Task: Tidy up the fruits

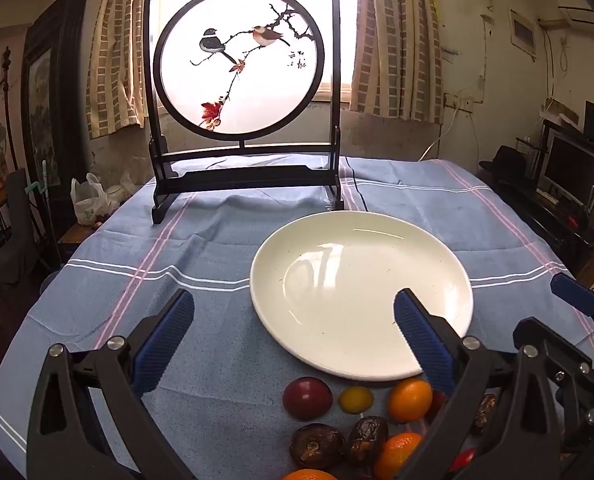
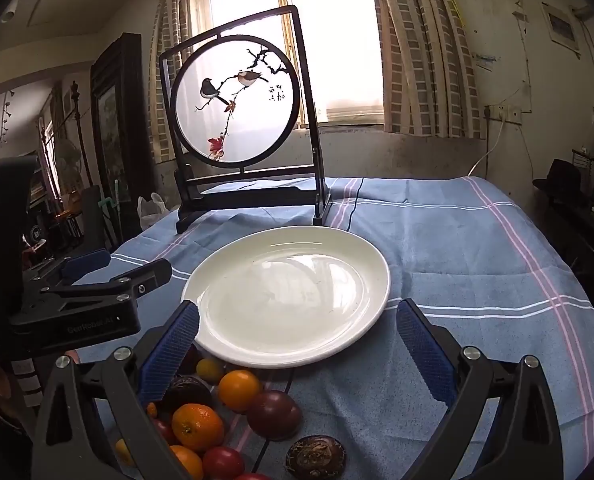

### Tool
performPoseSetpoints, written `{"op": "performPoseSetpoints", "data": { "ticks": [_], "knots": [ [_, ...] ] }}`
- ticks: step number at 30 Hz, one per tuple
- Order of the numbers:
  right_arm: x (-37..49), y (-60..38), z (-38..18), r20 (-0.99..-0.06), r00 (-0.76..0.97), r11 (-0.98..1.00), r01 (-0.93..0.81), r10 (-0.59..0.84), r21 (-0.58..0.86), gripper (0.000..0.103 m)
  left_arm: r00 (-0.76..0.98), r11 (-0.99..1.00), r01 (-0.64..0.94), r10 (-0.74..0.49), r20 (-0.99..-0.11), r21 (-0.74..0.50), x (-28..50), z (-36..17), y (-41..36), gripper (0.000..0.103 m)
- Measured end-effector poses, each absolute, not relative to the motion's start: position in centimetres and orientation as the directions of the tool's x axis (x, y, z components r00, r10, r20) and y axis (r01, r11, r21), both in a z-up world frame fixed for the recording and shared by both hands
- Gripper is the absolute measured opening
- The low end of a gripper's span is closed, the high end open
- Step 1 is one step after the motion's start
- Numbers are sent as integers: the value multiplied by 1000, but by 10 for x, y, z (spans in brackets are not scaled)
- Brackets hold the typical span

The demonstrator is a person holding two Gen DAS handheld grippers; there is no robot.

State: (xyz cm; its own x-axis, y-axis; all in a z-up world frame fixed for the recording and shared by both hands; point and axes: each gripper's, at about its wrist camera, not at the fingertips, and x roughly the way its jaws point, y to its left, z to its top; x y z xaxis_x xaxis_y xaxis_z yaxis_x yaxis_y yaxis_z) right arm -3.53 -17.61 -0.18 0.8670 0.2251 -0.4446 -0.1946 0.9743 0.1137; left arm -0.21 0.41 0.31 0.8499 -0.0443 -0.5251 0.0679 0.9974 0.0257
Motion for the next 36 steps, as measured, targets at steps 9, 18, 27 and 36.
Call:
{"op": "performPoseSetpoints", "data": {
  "ticks": [9, 18, 27, 36],
  "knots": [
    [-34, -175, -3, -447, 866, 974, -197, 226, 111, 99, 848, 997, 76, -50, -527, 27, 0, -1, 8, 98],
    [-33, -175, -4, -449, 864, 973, -197, 229, 117, 99, 847, 997, 77, -51, -530, 27, 1, -1, 8, 98],
    [-32, -173, -7, -455, 861, 974, -199, 228, 112, 99, 845, 996, 78, -48, -533, 34, 2, -1, 8, 98],
    [-31, -171, -8, -462, 856, 973, -202, 230, 110, 100, 843, 996, 81, -51, -536, 33, 2, -2, 8, 98]
  ]
}}
